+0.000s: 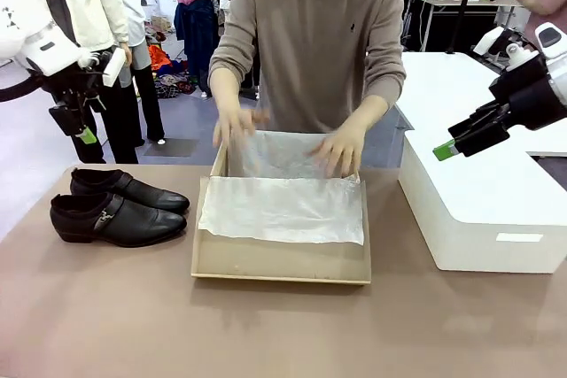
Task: Pack the shoes into the box.
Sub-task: Place one shoe of the Shoes into the Shoes Box.
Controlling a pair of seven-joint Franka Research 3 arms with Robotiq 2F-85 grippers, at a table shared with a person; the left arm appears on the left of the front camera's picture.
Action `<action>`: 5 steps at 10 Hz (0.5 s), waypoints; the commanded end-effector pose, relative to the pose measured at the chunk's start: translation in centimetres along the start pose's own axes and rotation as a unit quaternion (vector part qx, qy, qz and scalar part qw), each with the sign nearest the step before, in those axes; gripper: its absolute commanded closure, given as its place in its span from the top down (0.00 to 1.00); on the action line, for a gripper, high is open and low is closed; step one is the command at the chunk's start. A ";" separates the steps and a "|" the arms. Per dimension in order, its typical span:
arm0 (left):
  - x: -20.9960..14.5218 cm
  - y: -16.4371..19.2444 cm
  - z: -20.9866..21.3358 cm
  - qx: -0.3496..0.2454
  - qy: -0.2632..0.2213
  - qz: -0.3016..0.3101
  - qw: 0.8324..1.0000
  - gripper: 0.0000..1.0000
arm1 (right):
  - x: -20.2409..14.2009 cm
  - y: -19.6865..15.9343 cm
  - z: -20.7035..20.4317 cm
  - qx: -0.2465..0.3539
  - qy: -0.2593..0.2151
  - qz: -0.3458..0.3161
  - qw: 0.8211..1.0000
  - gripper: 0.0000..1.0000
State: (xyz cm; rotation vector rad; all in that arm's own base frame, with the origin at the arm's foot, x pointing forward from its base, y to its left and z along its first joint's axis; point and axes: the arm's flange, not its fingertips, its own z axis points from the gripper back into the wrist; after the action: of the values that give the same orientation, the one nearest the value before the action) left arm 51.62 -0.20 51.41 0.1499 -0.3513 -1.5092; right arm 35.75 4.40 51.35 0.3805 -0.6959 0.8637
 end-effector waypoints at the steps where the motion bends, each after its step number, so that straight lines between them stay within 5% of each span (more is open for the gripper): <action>1: -0.9 0.9 -0.9 -0.001 0.009 -0.014 1.000 1.00 | 0.0 -0.4 -0.1 0.006 -0.010 0.011 1.000 1.00; 5: -1.9 1.5 -4.1 -0.001 0.031 -0.026 0.999 1.00 | 0.0 -0.4 -0.1 0.006 -0.010 0.011 1.000 1.00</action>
State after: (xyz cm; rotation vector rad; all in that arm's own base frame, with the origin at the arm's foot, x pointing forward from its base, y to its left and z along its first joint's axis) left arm 53.89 0.91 48.00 0.1846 -0.3102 -1.5348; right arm 35.75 4.40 51.35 0.3803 -0.6957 0.8636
